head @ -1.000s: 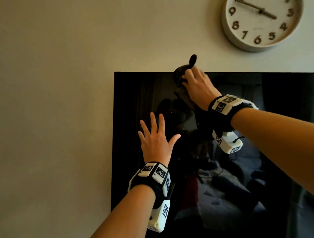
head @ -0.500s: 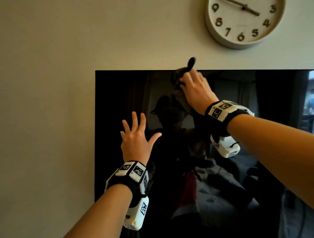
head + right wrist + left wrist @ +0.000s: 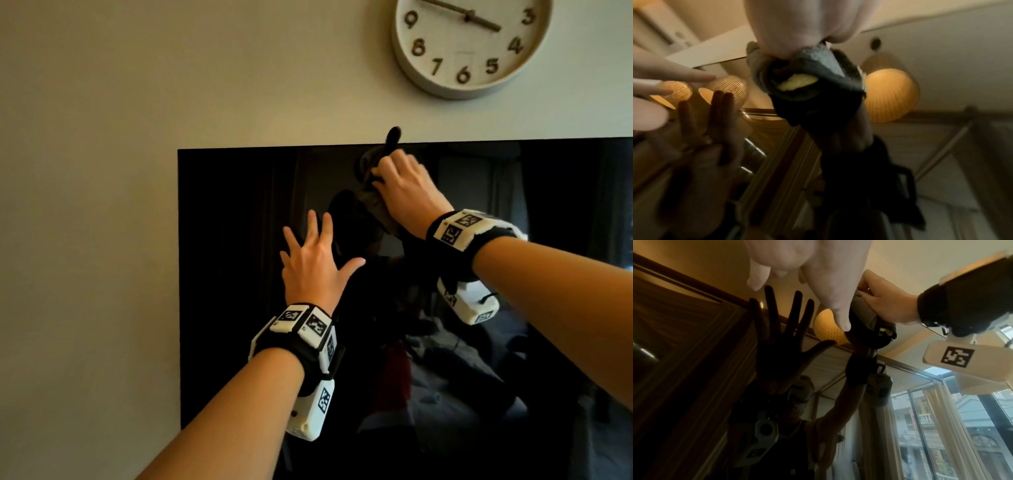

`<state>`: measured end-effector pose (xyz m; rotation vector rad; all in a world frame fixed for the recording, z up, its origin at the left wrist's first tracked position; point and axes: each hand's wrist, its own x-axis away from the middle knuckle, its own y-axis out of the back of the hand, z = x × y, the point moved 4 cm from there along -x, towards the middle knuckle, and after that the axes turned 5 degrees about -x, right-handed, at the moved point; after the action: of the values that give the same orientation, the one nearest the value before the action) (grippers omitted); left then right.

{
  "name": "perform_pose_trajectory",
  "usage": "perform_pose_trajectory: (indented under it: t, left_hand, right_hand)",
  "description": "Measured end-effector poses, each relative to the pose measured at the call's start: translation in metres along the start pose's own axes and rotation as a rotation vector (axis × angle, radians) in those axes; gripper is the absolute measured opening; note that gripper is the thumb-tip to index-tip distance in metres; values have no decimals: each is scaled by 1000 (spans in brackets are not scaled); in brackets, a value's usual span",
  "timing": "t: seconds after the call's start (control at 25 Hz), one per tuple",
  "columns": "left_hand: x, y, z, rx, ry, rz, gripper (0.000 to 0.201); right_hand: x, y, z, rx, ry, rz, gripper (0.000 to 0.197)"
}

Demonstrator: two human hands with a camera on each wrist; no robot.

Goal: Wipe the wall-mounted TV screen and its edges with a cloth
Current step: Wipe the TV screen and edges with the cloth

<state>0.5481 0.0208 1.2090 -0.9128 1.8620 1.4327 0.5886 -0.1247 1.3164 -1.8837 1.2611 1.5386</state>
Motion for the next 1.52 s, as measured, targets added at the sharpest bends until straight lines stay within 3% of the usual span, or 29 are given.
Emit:
perform_pose_trajectory:
  t: [0.12, 0.24, 0.36, 0.4, 0.48, 0.52, 0.64, 0.68, 0.76, 0.8, 0.92, 1.04, 1.08, 1.2, 1.32, 1.36, 1.44, 1.52]
  left_hand:
    - [-1, -7, -24, 82, 21, 46, 92]
    - [-2, -11, -33, 101, 58, 60, 94]
    - [-1, -15, -32, 45, 58, 54, 93]
    - [-2, -15, -31, 33, 62, 45, 93]
    - [-2, -17, -32, 31, 66, 34, 92]
    - [-3, -17, -32, 37, 65, 31, 92]
    - [-3, -19, -31, 53, 70, 22, 92]
    - [-3, -19, -31, 57, 72, 16, 92]
    - [-3, -20, -31, 68, 74, 8, 92]
    - [-3, -21, -31, 72, 73, 3, 91]
    - [-4, -21, -29, 75, 73, -13, 92]
    - [-3, -21, -34, 104, 111, -34, 90]
    - [-2, -19, -40, 105, 113, -59, 88]
    - [4, -18, -77, 92, 35, -92, 82]
    - [8, -28, -109, 105, 8, -26, 85]
    - [8, -32, -112, 95, 14, -14, 86]
    - [7, -37, -111, 54, 24, -9, 88]
    - [7, -39, -109, 21, 29, -22, 88]
  right_hand:
    - [0, 16, -22, -8, -154, -87, 27]
    - [11, 14, -25, -10, 4, 1, 22]
    - [10, 27, -50, -49, -249, -144, 21]
    - [12, 26, -48, -15, -234, -153, 22]
    - [24, 20, -38, 24, -19, -71, 17]
    - [27, 19, -41, 28, 18, -49, 15]
    - [22, 32, -60, 10, -222, -162, 21]
    - [24, 30, -56, 36, -202, -149, 25]
    - [34, 26, -50, 52, -20, -43, 27]
    - [34, 30, -56, 43, -23, -30, 26]
    - [32, 44, -79, 35, -239, -145, 23]
    - [46, 35, -67, 67, 16, -20, 23]
    - [44, 40, -72, 45, 5, -23, 22]
    - [39, 54, -93, 5, -267, -161, 23]
    - [54, 51, -89, 31, -36, -76, 22]
    - [55, 55, -97, 26, -54, -77, 22]
    - [52, 67, -116, -7, -251, -169, 24]
    - [57, 64, -113, 34, -231, -181, 25]
